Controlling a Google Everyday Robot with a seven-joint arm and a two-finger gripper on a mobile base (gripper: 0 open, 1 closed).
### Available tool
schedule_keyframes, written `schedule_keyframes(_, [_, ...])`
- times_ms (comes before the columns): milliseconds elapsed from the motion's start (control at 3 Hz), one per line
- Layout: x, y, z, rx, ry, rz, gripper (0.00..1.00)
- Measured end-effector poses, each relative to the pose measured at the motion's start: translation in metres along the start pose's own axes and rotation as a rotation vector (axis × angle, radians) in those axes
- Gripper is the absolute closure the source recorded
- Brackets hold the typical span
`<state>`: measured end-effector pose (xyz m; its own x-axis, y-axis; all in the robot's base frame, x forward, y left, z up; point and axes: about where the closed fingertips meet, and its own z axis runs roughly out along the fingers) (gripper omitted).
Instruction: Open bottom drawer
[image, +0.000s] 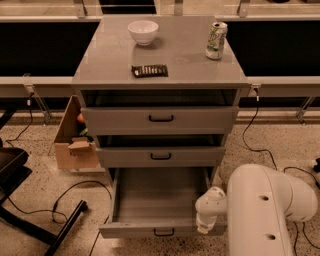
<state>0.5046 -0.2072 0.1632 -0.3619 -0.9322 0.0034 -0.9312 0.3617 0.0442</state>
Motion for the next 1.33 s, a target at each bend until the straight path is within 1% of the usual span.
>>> schedule_keyframes(667, [0.0, 0.0, 0.0, 0.0, 0.0, 0.0, 0.11])
schedule_keyframes(1000, [0.0, 0.0001, 0.0001, 0.0, 0.0, 0.0, 0.0])
schedule_keyframes(1333, [0.0, 0.0001, 0.0001, 0.0, 0.0, 0.0, 0.0])
